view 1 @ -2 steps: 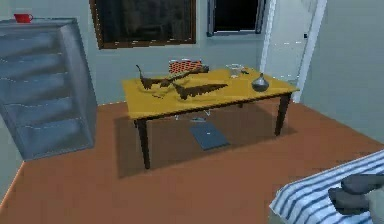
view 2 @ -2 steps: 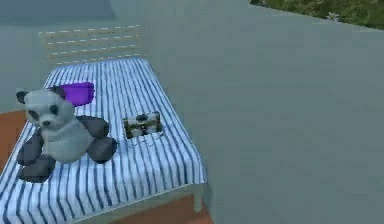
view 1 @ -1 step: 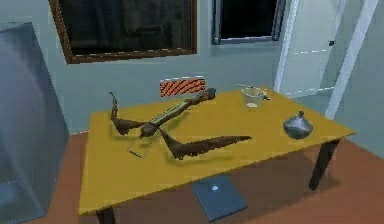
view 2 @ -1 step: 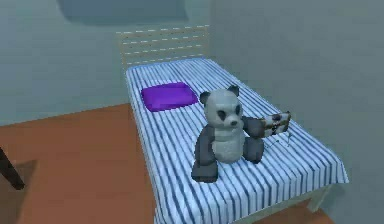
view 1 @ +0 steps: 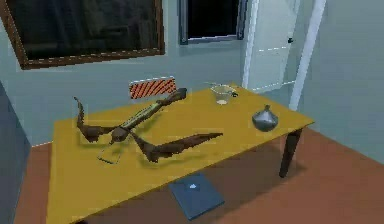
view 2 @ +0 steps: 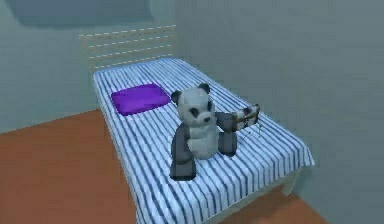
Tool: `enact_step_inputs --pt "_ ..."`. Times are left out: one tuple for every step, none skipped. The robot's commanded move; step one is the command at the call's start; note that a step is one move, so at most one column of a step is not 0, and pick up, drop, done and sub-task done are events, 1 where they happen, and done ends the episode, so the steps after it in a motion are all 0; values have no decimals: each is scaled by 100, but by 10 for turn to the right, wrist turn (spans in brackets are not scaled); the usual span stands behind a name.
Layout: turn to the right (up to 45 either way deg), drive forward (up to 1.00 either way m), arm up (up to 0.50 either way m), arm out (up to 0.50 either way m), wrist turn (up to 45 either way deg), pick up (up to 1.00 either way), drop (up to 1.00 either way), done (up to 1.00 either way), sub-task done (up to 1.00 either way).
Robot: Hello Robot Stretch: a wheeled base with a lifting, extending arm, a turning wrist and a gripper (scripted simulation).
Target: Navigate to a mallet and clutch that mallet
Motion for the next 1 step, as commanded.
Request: enact_step_inputs --pt "0 45 0 0 0 0 0 0 0"
